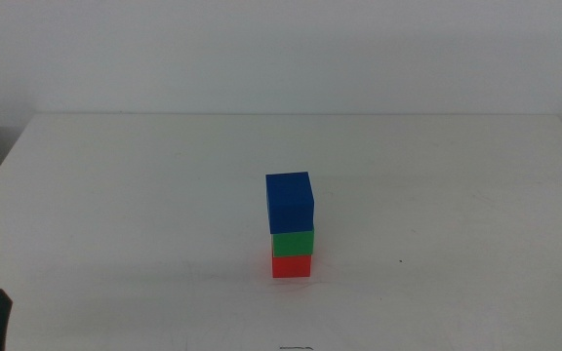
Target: Stack red cubes first, then green, then blue cubes in a specific spot.
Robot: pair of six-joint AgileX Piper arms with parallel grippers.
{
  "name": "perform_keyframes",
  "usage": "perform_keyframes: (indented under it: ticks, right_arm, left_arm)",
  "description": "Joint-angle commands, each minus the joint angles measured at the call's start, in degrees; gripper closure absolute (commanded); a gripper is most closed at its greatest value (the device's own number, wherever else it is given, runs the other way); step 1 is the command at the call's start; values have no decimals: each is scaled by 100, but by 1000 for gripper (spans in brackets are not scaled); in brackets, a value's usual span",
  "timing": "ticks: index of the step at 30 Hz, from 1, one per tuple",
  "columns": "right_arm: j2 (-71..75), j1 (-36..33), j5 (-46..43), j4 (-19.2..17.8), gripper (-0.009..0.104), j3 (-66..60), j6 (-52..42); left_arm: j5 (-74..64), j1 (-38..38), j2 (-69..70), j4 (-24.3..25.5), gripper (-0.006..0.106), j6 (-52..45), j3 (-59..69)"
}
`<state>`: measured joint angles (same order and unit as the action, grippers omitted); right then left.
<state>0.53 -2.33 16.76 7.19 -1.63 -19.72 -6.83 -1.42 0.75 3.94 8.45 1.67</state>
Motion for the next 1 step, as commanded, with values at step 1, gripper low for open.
perform_keyframes:
  ticks: [1]
  right_arm:
    - [132, 37, -404, -49, 1, 97, -12]
  left_arm:
    - [426, -6, 123, -60, 7, 24, -15]
